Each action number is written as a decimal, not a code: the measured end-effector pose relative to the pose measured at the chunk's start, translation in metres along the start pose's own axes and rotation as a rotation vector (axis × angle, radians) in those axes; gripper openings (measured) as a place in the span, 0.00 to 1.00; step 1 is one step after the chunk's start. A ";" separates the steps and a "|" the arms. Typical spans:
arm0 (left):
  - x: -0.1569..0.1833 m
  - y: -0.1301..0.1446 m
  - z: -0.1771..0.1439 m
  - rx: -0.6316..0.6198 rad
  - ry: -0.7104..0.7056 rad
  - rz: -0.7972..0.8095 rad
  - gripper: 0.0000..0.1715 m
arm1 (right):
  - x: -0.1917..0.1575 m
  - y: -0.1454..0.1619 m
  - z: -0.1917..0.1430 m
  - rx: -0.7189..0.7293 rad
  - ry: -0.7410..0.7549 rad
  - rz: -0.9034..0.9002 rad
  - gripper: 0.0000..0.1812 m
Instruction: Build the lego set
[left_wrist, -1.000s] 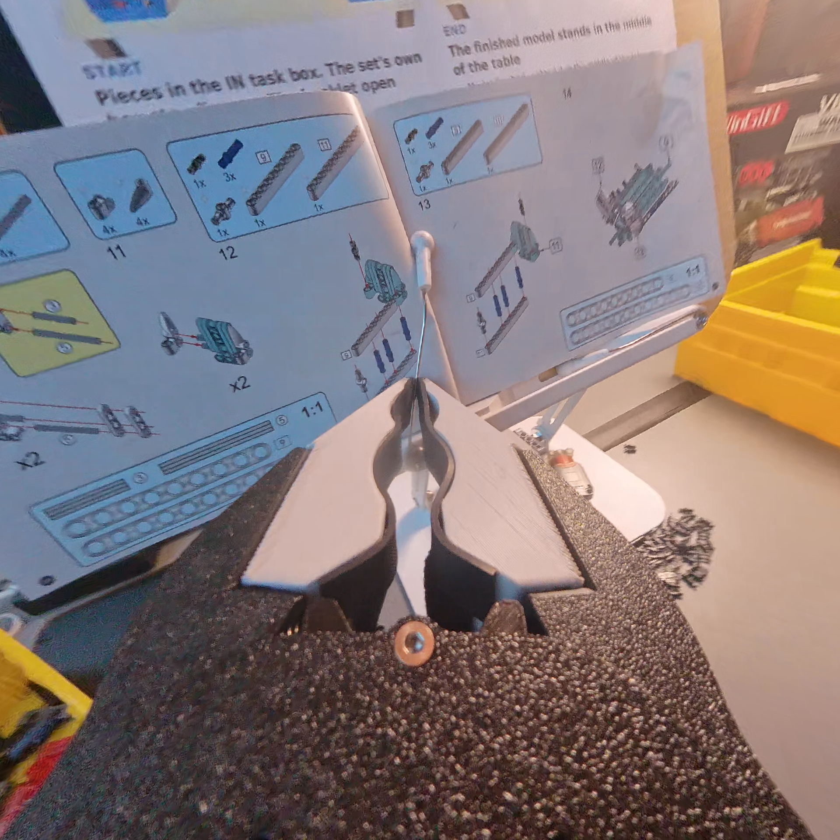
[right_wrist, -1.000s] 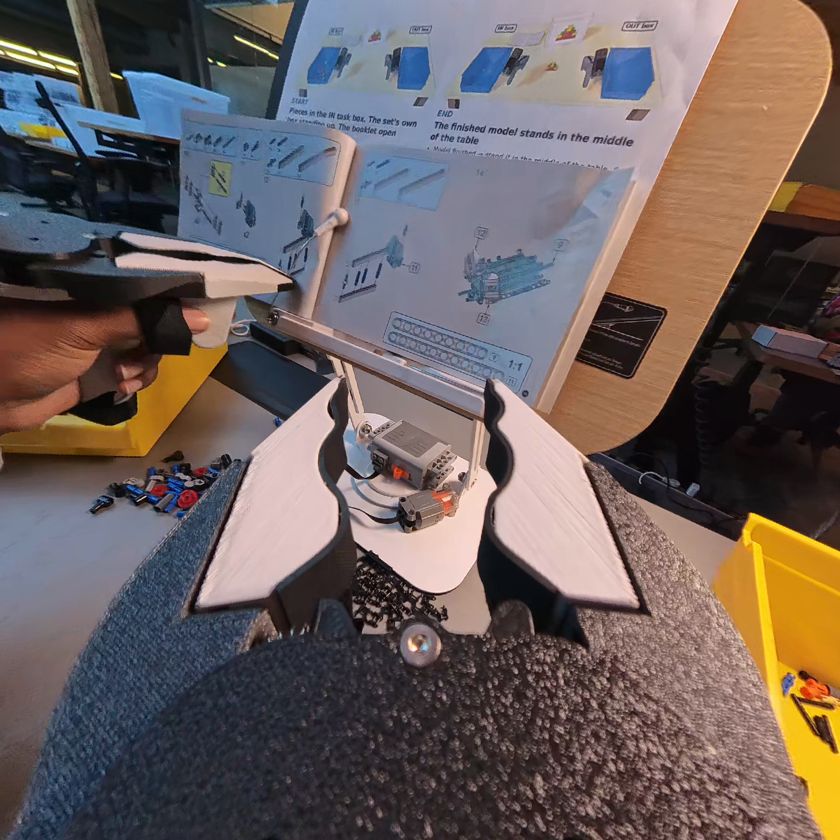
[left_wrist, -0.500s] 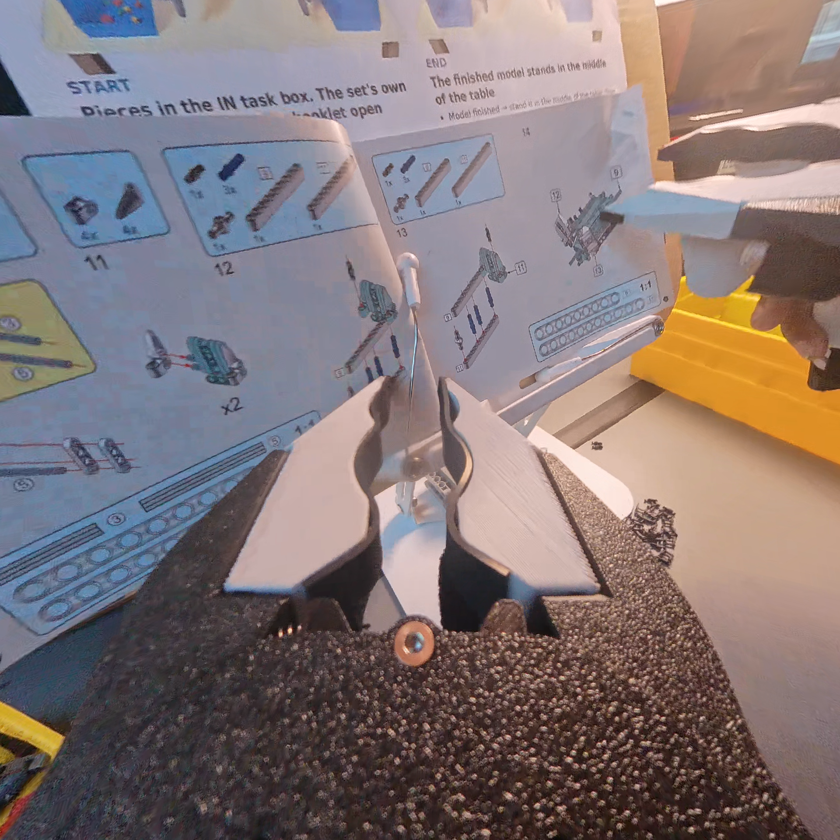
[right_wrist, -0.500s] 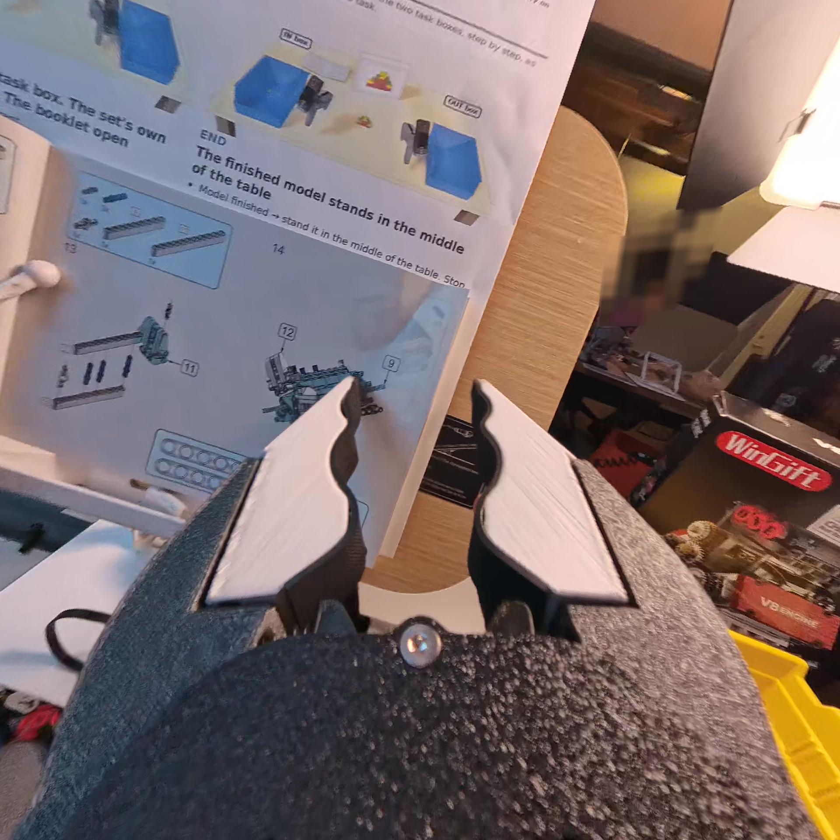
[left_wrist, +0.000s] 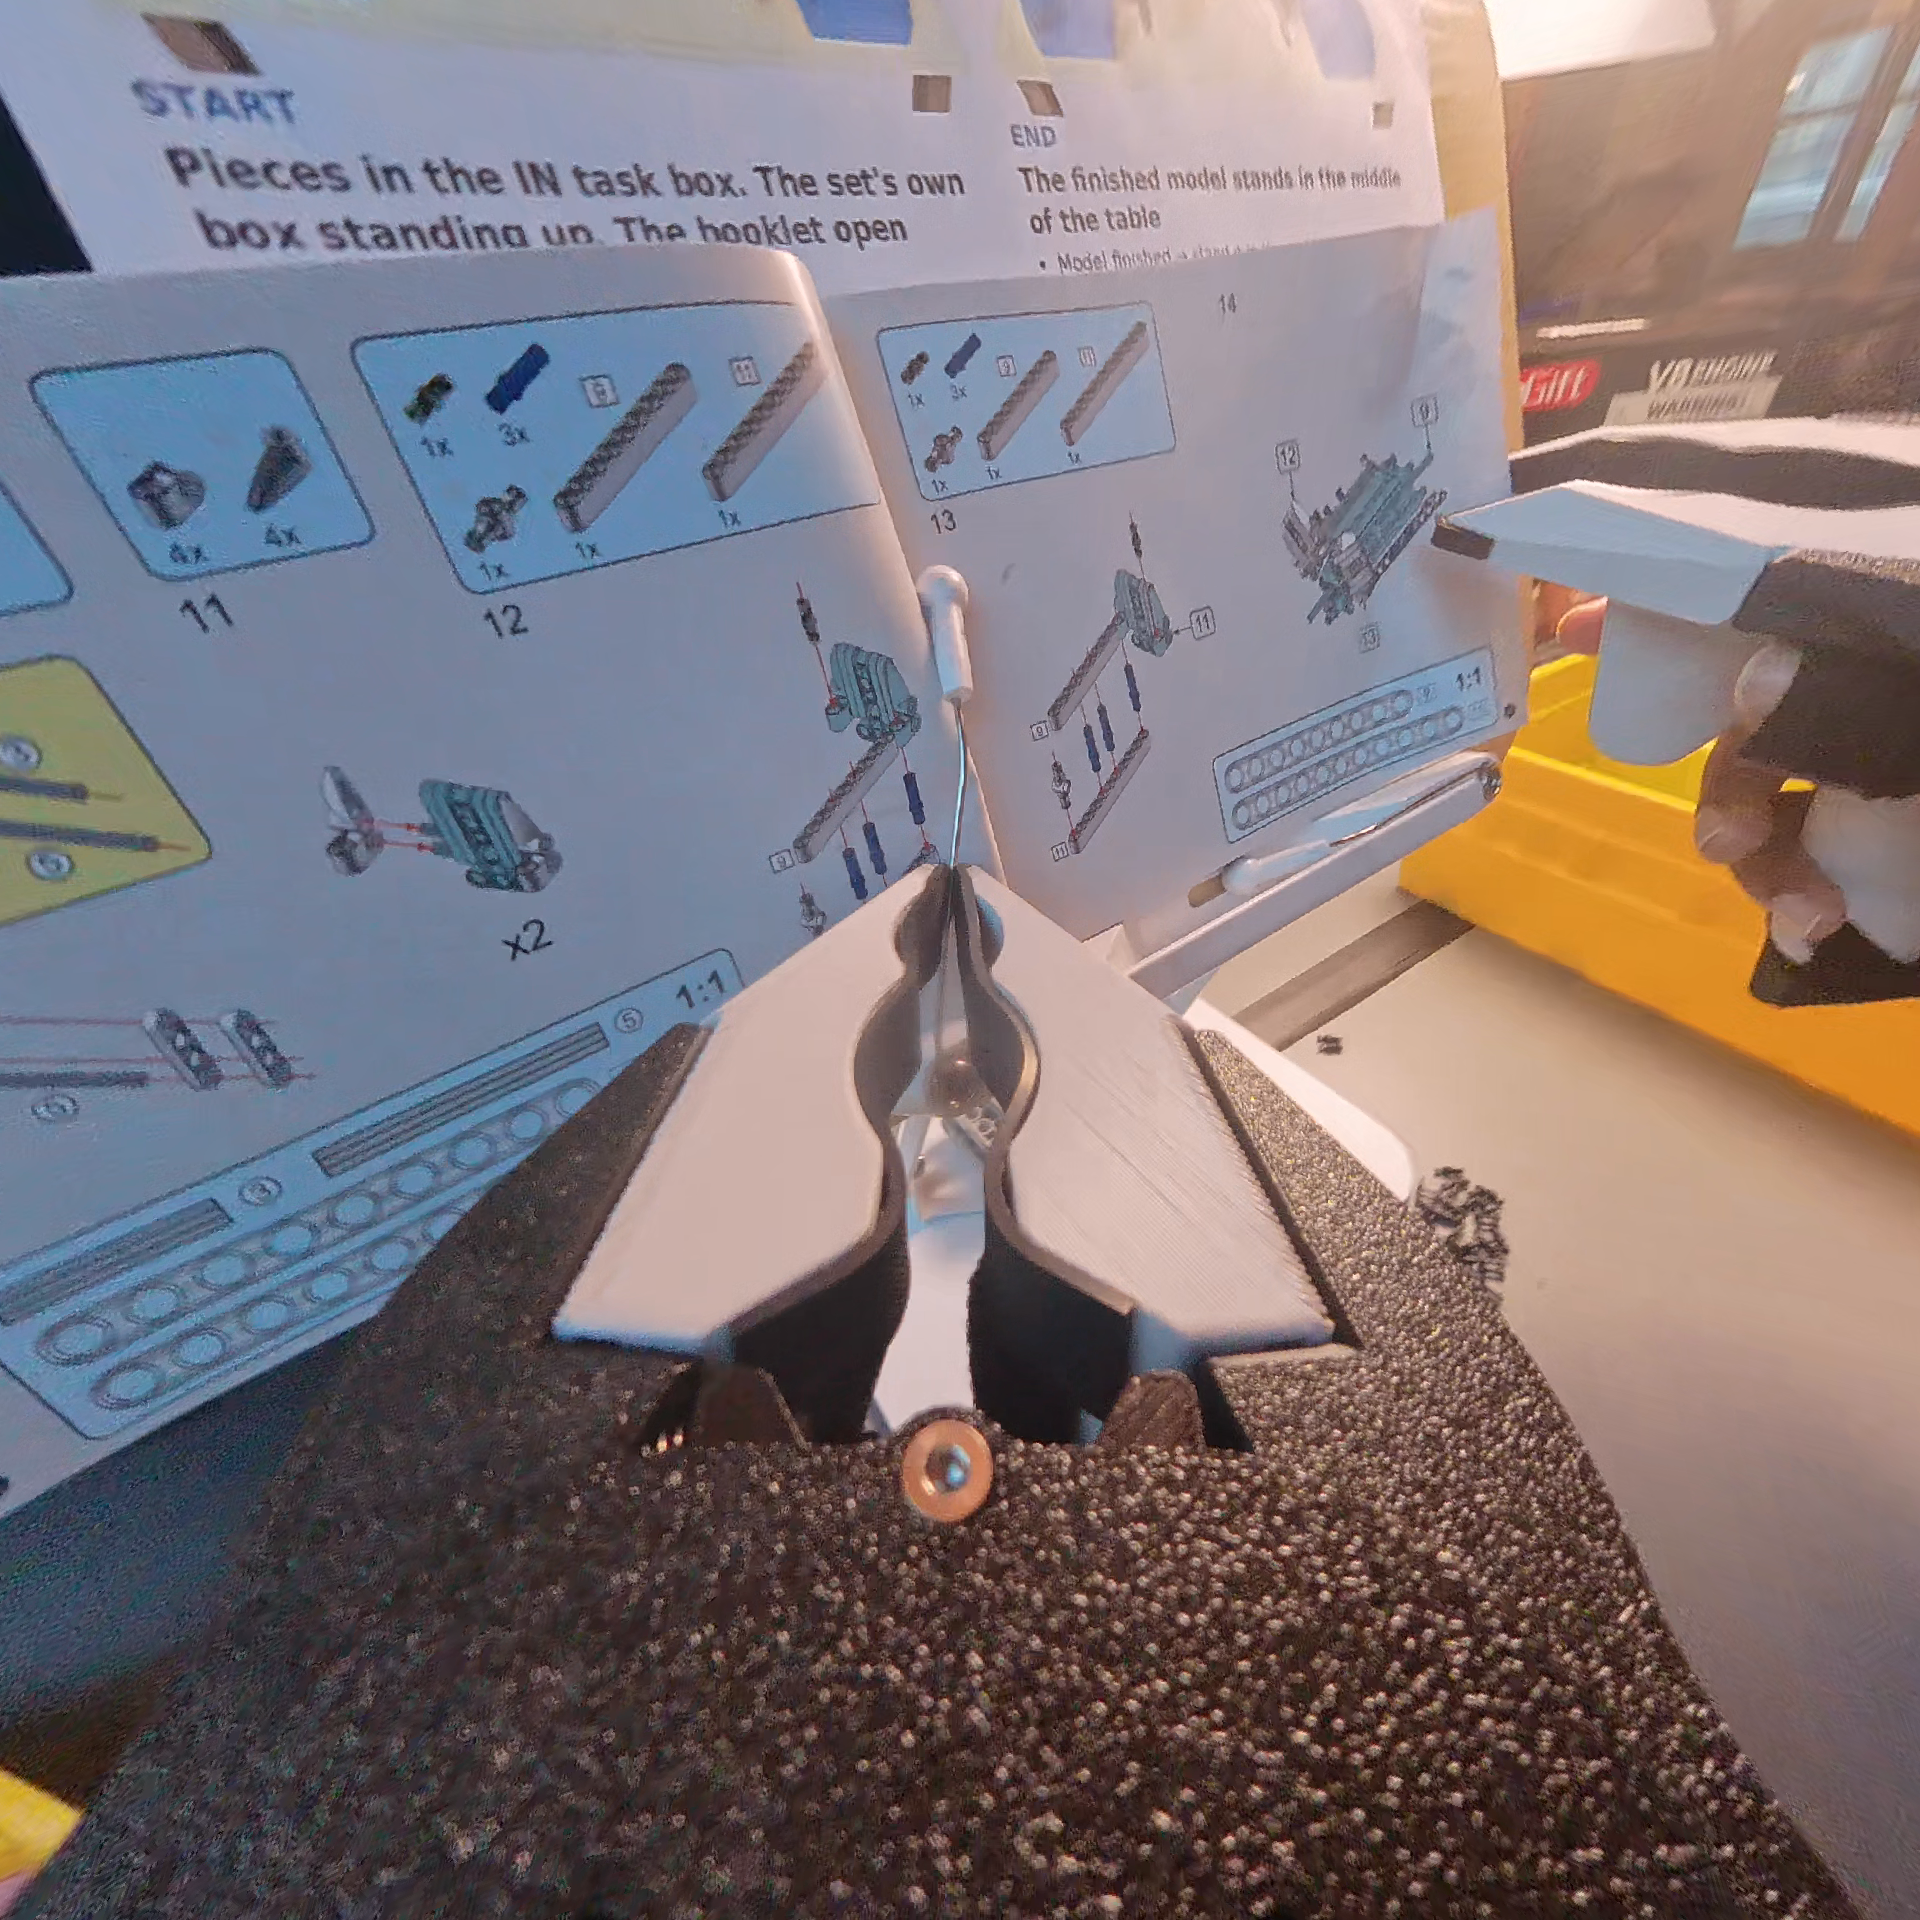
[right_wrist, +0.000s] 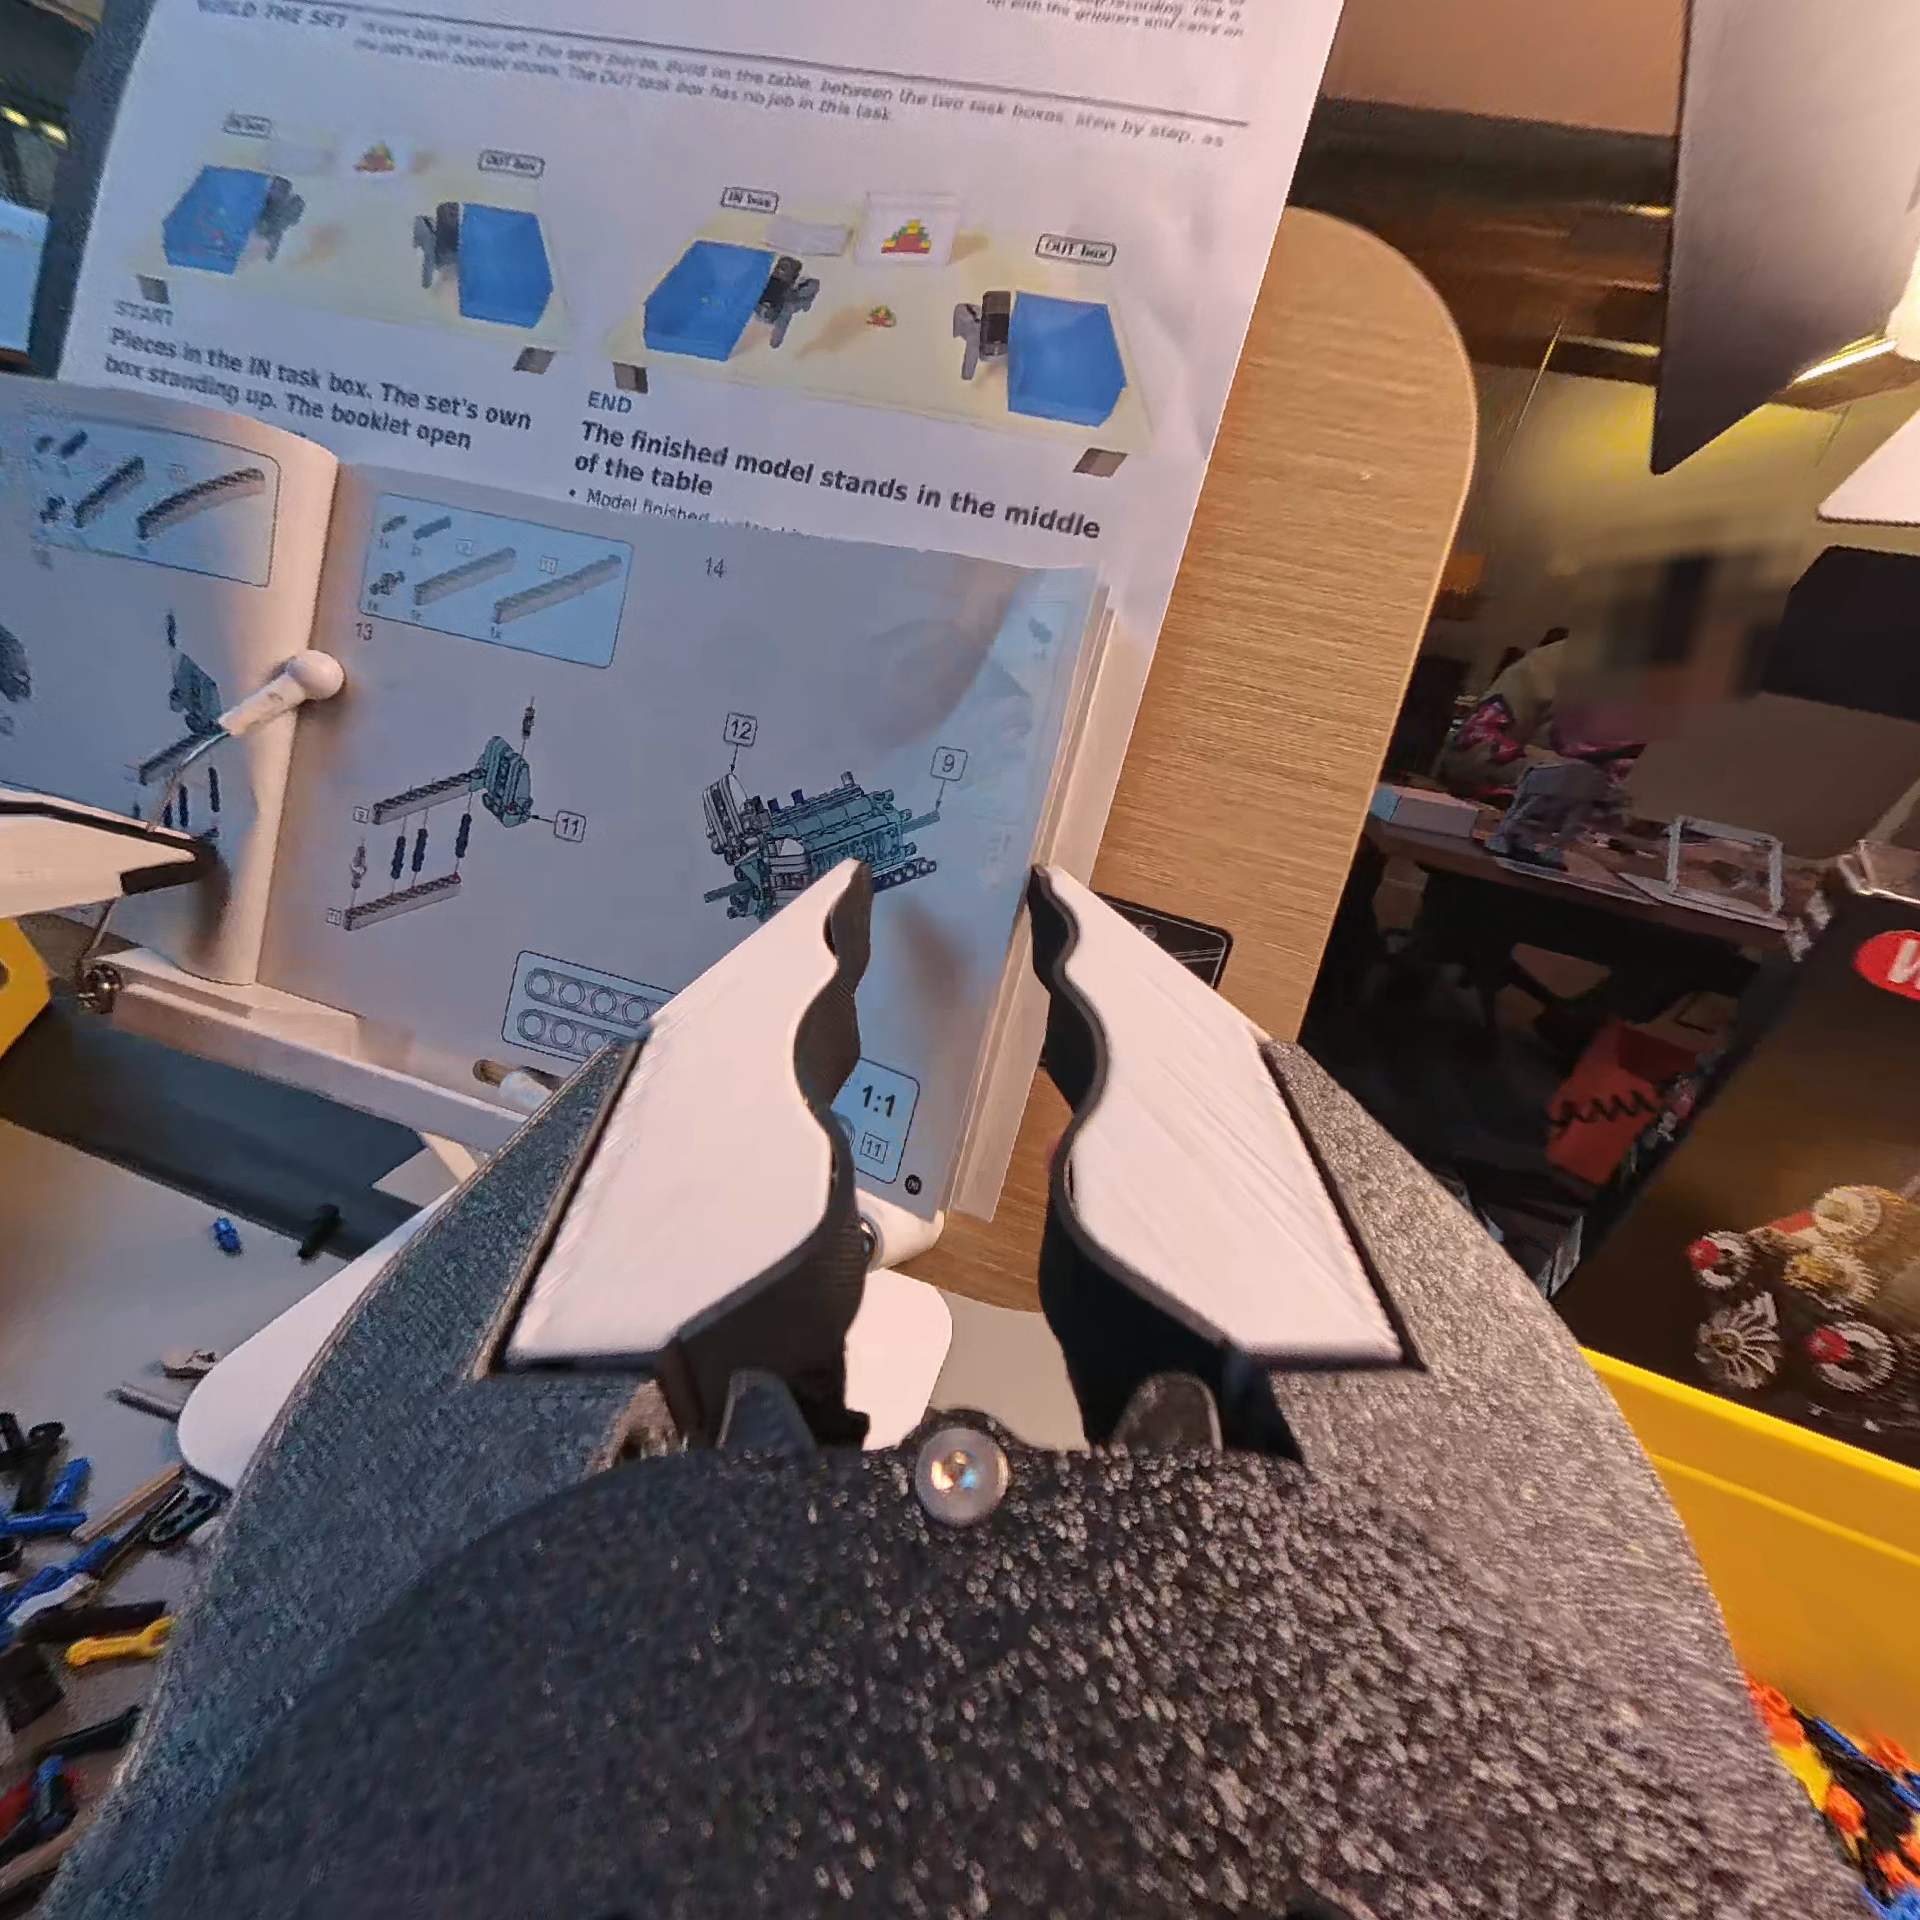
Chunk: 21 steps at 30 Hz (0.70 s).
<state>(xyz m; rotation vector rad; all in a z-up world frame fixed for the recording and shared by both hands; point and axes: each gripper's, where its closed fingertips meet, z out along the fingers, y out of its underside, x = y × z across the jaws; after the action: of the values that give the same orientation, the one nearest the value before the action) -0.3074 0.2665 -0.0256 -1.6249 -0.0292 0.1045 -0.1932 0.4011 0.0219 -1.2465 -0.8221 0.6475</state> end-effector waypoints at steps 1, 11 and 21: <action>0.000 0.000 0.000 0.016 0.011 -0.032 0.00 | 0.002 -0.004 -0.003 0.021 0.008 0.004 0.16; 0.002 -0.001 -0.002 0.077 0.048 -0.158 0.00 | -0.004 0.004 -0.001 -0.018 -0.117 0.083 0.19; 0.002 -0.001 -0.005 0.133 0.094 -0.246 0.00 | -0.011 0.003 -0.001 -0.006 -0.254 0.204 0.05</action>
<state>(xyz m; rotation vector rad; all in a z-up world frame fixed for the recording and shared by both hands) -0.3048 0.2619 -0.0240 -1.4798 -0.1461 -0.1564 -0.1984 0.3915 0.0172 -1.2800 -0.9114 0.9837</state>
